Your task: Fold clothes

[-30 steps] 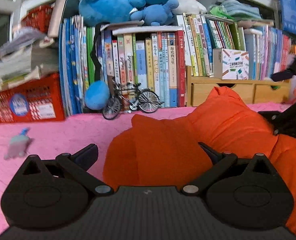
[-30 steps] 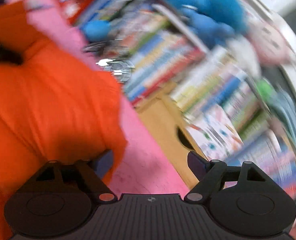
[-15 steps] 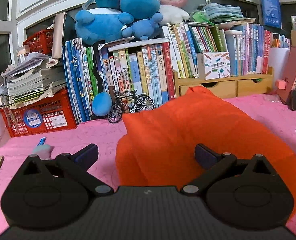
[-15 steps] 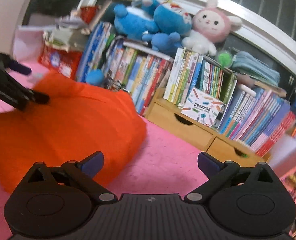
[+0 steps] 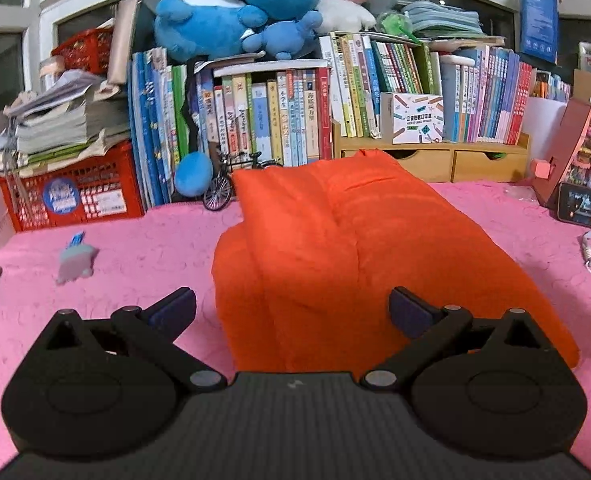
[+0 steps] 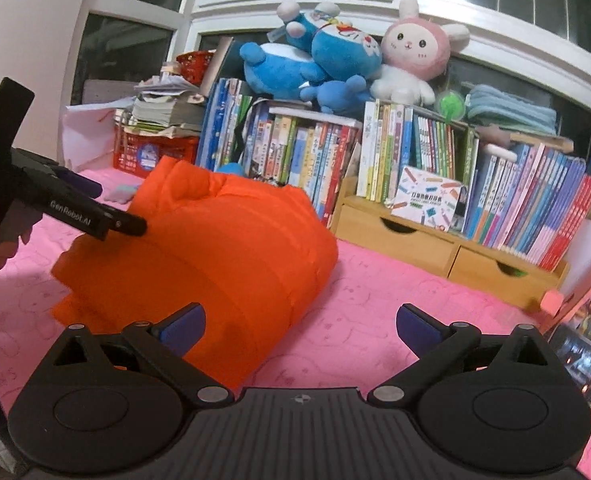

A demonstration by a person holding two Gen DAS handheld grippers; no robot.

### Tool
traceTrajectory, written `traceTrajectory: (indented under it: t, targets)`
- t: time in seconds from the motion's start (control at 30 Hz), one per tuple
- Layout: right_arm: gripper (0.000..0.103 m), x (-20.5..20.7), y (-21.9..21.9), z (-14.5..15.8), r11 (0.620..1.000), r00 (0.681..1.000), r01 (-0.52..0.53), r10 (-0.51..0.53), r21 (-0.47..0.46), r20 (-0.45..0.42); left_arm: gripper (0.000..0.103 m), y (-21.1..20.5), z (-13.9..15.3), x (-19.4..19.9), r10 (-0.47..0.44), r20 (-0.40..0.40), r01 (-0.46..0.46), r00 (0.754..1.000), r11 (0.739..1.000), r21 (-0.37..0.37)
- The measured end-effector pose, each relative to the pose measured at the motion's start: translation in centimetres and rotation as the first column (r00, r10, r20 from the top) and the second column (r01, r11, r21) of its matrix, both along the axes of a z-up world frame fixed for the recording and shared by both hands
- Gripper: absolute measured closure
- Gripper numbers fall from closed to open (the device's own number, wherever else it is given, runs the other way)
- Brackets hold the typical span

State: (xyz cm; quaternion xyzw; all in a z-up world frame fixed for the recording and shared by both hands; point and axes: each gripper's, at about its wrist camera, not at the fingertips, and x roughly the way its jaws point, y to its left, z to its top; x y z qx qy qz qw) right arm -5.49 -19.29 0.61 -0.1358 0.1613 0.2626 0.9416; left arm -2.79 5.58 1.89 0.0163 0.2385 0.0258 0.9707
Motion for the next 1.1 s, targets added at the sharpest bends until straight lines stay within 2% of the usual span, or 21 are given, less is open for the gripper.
traceTrajectory:
  t: [0.3, 0.47, 0.57, 0.77, 1.0, 1.1]
  targets:
    - [0.001, -0.6, 0.1, -3.2, 0.998, 0.993, -0.055, 0.056, 0.006, -0.102, 0.0, 1.8, -0.6, -3.8, 0.02, 0.004, -0.019, 1.0, 0.996, -0.091]
    - [0.002, -0.5, 1.0, -4.5, 0.997, 0.987, -0.076, 0.079, 0.027, -0.141, 0.0, 1.7, -1.0, -5.3, 0.012, -0.008, -0.013, 1.0, 0.995, -0.102]
    - [0.002, -0.7, 1.2, -4.6, 0.996, 0.985, -0.083, 0.089, 0.042, -0.146, 0.0, 1.3, -1.6, -6.0, -0.016, -0.046, 0.011, 0.999, 0.994, -0.11]
    - [0.001, -1.9, 1.4, -4.7, 0.998, 0.989, -0.059, 0.063, 0.034, -0.131, 0.0, -0.7, -3.1, -6.3, -0.041, -0.159, 0.03, 0.986, 0.997, -0.072]
    - [0.0, -3.2, 1.6, -4.9, 0.999, 0.993, -0.026, 0.029, 0.027, -0.111, 0.0, -0.7, -3.9, -5.5, -0.057, -0.229, 0.018, 0.972, 0.986, -0.168]
    - [0.0, -3.1, 1.5, -4.9, 0.999, 0.993, -0.015, 0.02, 0.04, -0.117, 0.0, -0.9, -4.1, -5.2, -0.043, -0.25, 0.002, 0.967, 0.987, -0.164]
